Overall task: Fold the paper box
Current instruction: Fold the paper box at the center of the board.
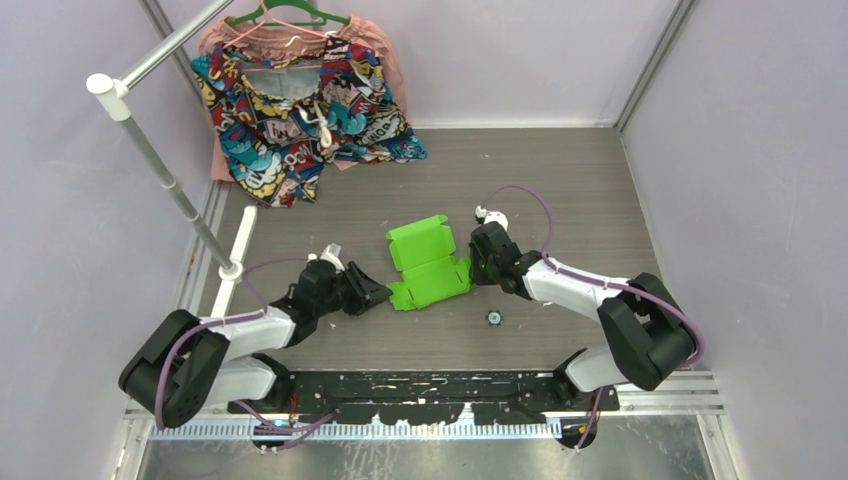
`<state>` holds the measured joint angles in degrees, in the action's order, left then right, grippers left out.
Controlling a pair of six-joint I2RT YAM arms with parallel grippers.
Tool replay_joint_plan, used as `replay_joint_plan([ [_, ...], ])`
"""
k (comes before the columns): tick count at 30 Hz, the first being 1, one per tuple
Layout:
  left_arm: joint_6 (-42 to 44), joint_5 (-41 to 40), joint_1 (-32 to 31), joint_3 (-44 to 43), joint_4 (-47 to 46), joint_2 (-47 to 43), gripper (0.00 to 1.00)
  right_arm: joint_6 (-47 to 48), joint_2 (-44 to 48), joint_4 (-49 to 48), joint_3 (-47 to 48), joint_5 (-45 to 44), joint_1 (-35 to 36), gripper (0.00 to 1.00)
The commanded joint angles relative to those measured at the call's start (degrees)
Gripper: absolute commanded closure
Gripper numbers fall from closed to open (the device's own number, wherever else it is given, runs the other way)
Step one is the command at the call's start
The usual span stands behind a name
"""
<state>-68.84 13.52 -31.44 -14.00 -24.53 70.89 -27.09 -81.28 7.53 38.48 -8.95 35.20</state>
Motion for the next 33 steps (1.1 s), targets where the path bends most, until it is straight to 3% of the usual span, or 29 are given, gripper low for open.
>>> replay_joint_plan([
  [1,-0.18,-0.35,0.02,-0.06,-3.78,-1.85,0.64,-0.19,-0.21,-1.54,2.15,-0.63,0.32,0.78],
  [12,-2.01,0.72,-2.05,-1.3,-15.71,12.44,0.65,-0.68,-0.9,-2.18,2.04,-0.85,1.16,0.79],
  [17,-4.29,0.22,-2.65,-1.89,-23.56,18.65,0.72,-0.68,-0.83,-2.17,1.7,-1.0,1.25,0.79],
  [23,-5.17,-0.6,-3.11,-3.27,-25.99,20.25,0.75,-0.17,-0.53,-1.56,1.59,-2.03,1.49,0.8],
  [28,-2.51,-1.31,-3.42,-6.87,-17.08,16.94,0.75,0.35,-0.29,-0.9,1.6,-3.53,2.3,0.81],
  [33,4.17,-3.88,-5.43,-15.76,1.16,12.04,0.76,1.04,-0.72,0.11,2.63,-5.49,3.71,0.81],
])
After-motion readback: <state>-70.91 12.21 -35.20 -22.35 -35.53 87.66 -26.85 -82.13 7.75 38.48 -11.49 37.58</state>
